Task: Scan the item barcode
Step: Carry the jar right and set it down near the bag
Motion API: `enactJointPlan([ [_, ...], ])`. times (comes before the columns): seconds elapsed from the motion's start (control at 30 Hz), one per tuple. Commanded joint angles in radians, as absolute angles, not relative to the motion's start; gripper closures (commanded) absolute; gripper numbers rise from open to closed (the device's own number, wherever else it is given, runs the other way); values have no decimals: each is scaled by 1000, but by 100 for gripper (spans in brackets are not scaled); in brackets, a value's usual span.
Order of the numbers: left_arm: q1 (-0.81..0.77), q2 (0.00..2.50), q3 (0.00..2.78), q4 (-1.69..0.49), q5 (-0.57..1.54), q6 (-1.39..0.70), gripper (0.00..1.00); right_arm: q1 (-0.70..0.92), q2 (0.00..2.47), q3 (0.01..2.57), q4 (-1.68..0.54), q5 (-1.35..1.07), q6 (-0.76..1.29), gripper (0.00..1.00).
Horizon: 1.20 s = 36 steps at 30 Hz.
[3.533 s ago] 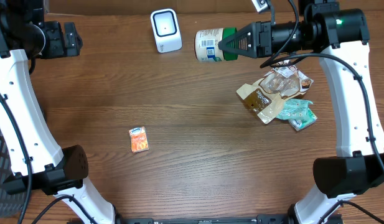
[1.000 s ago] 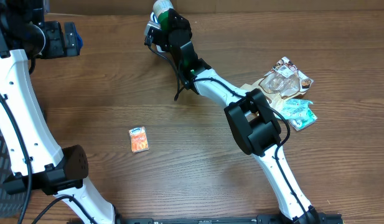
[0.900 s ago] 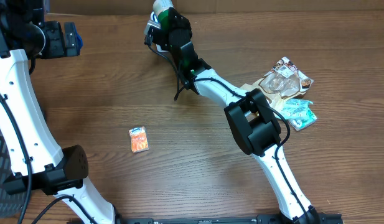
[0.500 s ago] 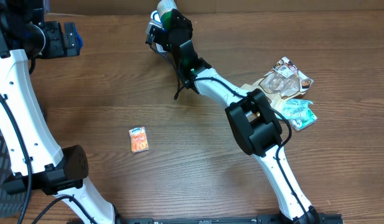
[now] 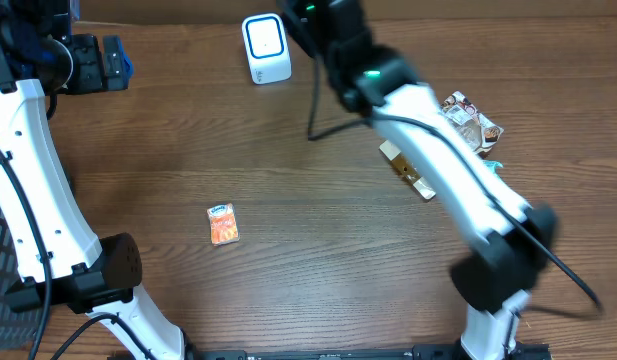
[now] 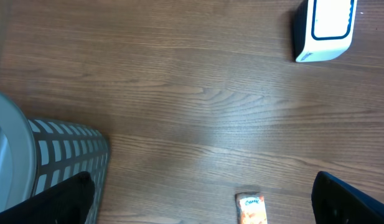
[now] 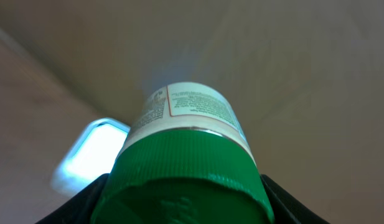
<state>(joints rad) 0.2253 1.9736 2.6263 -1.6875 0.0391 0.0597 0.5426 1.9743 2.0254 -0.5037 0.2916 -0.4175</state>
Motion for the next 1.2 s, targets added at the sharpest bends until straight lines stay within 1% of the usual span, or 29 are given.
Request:
enactJointPlan([
  [0.0,231,1969,2628,-1689,34,72,0,488,1889,2041,-693,69,-48,56],
  [0.13,231,1969,2628,-1689,34,71,0,416,1871,2041,-1003,-119,149,55],
  [0.17,231,1969,2628,-1689,34,72,0,399,1877,2041,-1077,-142,170,55],
  [0.23,231,1969,2628,-1689,34,72,0,371,1889,2020,-1211,-155,193,63],
  [0.37,231,1969,2628,-1689,34,72,0,339,1917,1927,-1364,-158,237,64],
  [0.47,231,1969,2628,-1689,34,72,0,338,1929,1802,-1382,-159,241,64],
  [0.77,231,1969,2628,-1689,34,72,0,335,1929,1473,-1288,-148,243,62],
  [0.9,230,1969,2628,-1689,34,72,0,309,1929,1414,-1276,-6,372,59],
  [1.0,230,1969,2628,-1689,34,71,0,272,1929,1408,-1287,88,456,58],
  [1.17,230,1969,2628,-1689,34,72,1,200,1929,1408,-1286,150,525,57],
])
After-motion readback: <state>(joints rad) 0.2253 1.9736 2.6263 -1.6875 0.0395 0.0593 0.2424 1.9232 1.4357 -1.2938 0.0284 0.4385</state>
